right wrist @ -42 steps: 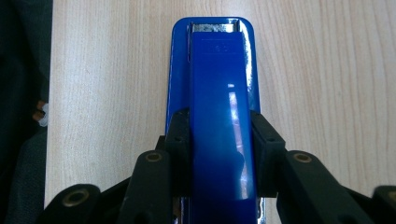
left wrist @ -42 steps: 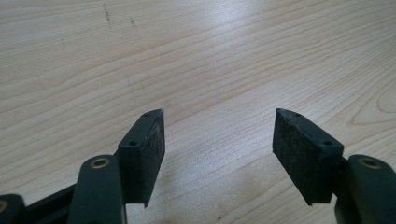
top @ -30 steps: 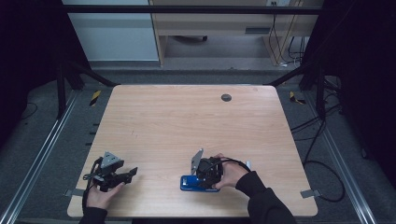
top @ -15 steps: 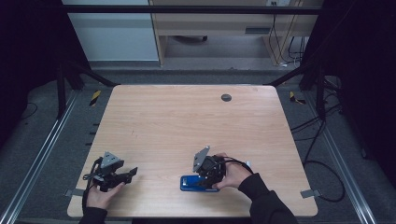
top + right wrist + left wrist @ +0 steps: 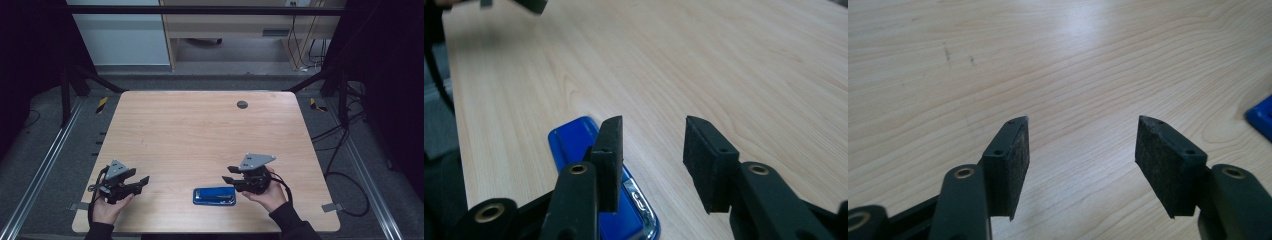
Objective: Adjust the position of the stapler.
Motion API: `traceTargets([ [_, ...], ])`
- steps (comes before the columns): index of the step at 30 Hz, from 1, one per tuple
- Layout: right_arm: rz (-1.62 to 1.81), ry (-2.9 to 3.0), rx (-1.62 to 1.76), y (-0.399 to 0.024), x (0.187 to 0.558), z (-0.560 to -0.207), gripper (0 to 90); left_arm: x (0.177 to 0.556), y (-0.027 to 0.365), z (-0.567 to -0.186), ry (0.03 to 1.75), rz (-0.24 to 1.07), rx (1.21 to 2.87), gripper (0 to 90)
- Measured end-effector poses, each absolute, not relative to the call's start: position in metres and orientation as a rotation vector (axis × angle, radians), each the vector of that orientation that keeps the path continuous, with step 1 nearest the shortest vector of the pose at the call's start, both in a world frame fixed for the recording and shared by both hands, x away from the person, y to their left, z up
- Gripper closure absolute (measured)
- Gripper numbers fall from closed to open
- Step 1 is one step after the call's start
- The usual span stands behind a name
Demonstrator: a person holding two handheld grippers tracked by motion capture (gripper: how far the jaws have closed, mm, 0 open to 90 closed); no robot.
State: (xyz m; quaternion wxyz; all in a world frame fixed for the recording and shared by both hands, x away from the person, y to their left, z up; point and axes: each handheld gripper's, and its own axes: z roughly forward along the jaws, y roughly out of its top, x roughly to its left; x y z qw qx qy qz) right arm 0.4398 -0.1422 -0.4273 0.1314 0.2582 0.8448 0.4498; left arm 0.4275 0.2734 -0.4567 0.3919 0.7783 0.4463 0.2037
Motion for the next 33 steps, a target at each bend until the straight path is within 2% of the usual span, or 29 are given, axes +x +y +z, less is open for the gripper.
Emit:
traceTargets([
  [7,1.384,2.265,0.919,-0.176,0.419,-0.432,75.1,0.425,0.254,-0.440,1.048,0.515,1.994,41.2],
  [12,1.380,2.202,0.946,-0.187,0.408,-0.434,86.1,0.429,0.234,-0.425,0.989,0.508,1.981,43.2],
  [15,1.368,2.200,0.956,-0.191,0.405,-0.439,89.8,0.431,0.221,-0.418,0.951,0.508,1.995,44.3],
  [33,1.340,2.264,0.982,-0.189,0.388,-0.461,90.0,0.438,0.144,-0.406,0.701,0.414,2.107,49.1],
])
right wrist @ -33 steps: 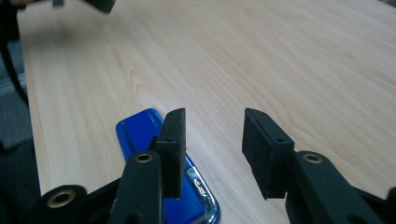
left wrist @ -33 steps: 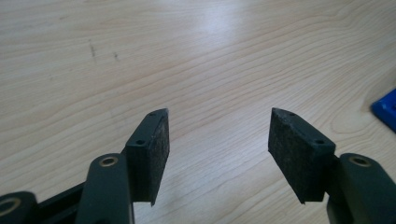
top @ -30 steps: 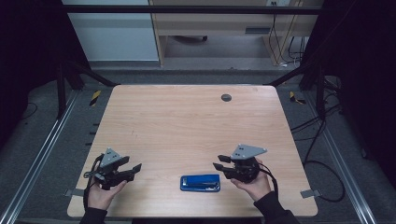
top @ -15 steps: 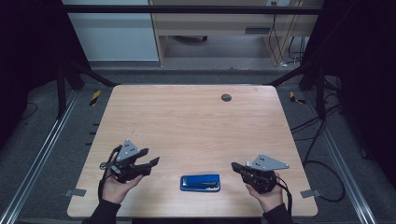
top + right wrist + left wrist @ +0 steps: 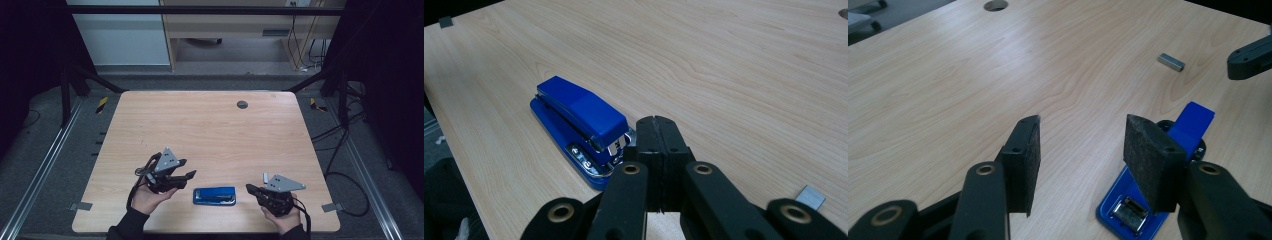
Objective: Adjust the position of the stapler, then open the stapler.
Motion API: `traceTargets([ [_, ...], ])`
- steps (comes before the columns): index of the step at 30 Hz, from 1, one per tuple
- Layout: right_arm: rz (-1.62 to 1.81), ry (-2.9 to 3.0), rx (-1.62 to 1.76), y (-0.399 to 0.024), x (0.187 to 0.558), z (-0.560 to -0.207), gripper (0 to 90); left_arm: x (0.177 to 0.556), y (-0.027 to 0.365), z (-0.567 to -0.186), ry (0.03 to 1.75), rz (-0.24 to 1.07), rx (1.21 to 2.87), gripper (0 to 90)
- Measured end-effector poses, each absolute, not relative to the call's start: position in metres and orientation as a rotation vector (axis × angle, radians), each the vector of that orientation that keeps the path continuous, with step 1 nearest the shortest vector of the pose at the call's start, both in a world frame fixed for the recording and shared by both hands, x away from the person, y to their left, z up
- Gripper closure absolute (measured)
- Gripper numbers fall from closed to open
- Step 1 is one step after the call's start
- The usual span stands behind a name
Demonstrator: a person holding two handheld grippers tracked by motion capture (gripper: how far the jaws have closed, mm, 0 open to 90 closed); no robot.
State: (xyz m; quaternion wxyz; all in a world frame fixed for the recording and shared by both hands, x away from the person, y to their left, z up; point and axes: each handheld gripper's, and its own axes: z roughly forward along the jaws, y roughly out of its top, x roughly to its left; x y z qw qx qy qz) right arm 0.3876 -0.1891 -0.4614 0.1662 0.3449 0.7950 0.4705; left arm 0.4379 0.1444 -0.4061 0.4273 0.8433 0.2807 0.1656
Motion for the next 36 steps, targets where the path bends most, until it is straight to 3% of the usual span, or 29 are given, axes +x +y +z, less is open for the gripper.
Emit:
traceTargets([
  [36,1.290,2.418,0.954,-0.158,0.382,-0.487,90.0,0.444,0.061,-0.423,0.352,0.242,2.393,50.5],
])
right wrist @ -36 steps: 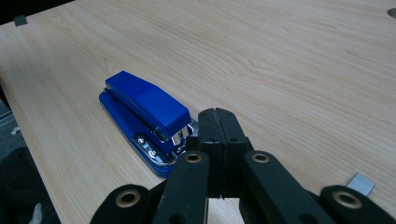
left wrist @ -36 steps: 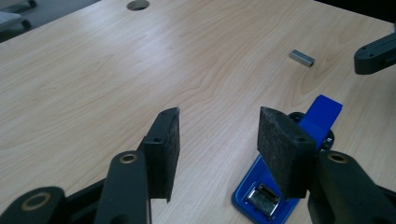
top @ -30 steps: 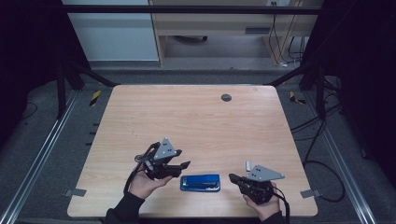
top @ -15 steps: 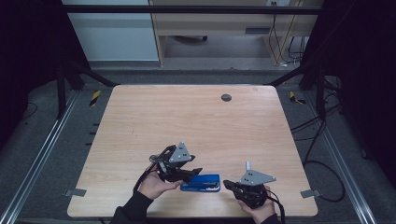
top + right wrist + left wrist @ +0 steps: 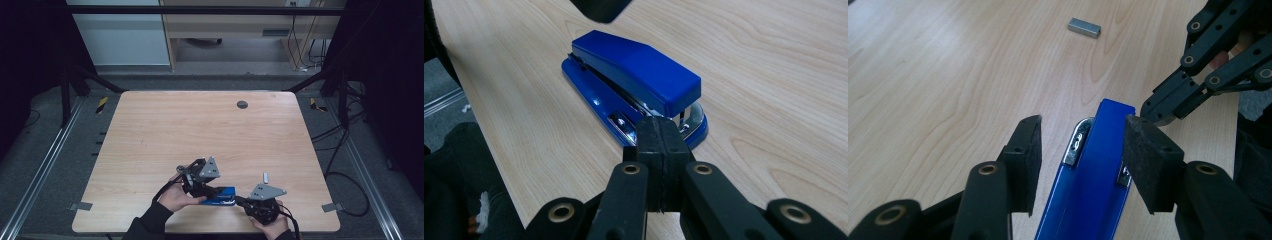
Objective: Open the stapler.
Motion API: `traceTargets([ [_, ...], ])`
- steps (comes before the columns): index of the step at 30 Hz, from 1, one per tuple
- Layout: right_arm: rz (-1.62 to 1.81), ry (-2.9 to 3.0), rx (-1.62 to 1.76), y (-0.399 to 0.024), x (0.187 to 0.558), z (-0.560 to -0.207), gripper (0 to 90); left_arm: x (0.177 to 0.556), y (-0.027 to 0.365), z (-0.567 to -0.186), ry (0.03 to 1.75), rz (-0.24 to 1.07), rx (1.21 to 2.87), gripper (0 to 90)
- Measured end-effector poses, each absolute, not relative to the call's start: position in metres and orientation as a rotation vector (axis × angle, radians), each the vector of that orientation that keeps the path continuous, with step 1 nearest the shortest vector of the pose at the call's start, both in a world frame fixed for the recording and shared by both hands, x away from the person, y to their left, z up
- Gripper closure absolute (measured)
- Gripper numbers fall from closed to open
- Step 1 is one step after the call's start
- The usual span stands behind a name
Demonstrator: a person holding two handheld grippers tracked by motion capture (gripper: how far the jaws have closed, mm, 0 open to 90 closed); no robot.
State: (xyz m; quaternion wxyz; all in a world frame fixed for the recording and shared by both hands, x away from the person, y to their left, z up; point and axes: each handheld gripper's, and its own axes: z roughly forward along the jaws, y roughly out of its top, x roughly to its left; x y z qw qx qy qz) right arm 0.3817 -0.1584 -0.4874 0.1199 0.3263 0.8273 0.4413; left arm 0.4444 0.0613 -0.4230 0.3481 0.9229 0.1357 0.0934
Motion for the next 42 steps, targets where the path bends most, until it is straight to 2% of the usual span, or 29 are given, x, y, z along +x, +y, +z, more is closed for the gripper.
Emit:
traceTargets([
  [19,1.271,2.448,0.947,-0.153,0.387,-0.494,90.0,0.453,0.041,-0.445,0.205,0.152,2.554,56.0],
  [42,1.275,2.421,0.941,-0.147,0.389,-0.499,90.0,0.458,0.034,-0.454,0.161,0.097,2.581,61.5],
])
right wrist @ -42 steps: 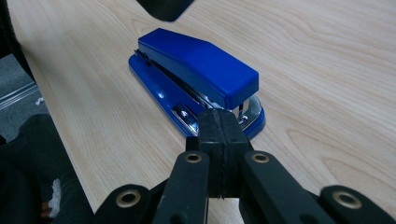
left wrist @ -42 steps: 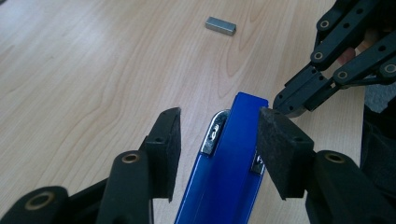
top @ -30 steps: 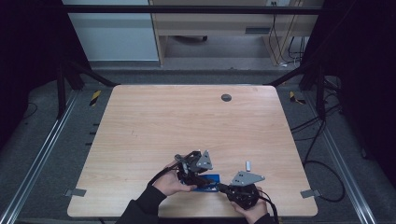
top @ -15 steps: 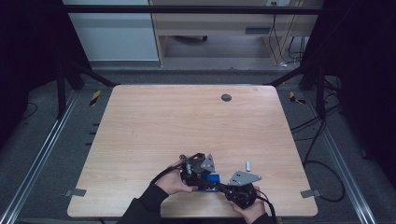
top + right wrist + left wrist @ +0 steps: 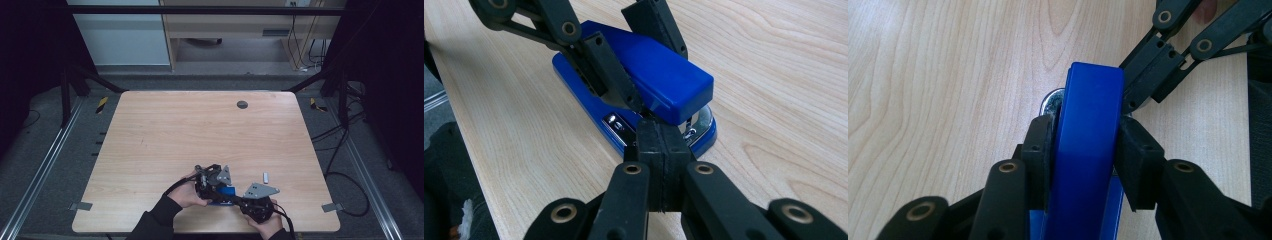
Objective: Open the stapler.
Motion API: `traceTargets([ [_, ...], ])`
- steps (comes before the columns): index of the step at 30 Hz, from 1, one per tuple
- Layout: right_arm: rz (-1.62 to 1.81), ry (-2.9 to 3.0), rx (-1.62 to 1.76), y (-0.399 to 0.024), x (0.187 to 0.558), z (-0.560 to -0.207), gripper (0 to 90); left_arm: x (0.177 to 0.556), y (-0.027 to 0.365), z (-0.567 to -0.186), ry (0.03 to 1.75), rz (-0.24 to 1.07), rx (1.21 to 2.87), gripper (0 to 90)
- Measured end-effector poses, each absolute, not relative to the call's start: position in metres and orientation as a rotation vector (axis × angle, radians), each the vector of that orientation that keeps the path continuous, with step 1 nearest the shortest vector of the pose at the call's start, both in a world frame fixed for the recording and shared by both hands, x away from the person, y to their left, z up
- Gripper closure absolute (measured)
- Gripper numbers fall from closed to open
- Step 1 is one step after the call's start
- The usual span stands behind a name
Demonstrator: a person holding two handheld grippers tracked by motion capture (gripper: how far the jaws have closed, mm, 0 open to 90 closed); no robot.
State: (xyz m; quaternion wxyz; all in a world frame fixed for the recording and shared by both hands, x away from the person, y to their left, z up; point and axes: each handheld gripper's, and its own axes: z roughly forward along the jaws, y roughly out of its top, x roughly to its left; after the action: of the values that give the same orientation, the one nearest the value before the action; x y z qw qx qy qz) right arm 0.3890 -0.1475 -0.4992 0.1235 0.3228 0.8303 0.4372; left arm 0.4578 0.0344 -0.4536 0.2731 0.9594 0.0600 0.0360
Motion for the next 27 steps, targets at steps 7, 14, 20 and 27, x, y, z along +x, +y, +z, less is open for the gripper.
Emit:
traceTargets([
  [7,1.277,2.411,0.967,-0.1471,0.3879,-0.4995,90.0,0.4589,0.0339,-0.4522,0.130,0.090,2.594,63.0],
  [14,1.290,2.412,0.998,-0.1469,0.3885,-0.4996,90.0,0.4591,0.0344,-0.4506,0.122,0.081,2.600,64.5],
  [20,1.280,2.414,0.996,-0.1450,0.3886,-0.4990,90.0,0.4600,0.0364,-0.4507,0.113,0.068,2.589,65.4],
  [27,1.288,2.417,1.023,-0.1444,0.3891,-0.4989,90.0,0.4612,0.0368,-0.4504,0.107,0.056,2.588,65.7],
])
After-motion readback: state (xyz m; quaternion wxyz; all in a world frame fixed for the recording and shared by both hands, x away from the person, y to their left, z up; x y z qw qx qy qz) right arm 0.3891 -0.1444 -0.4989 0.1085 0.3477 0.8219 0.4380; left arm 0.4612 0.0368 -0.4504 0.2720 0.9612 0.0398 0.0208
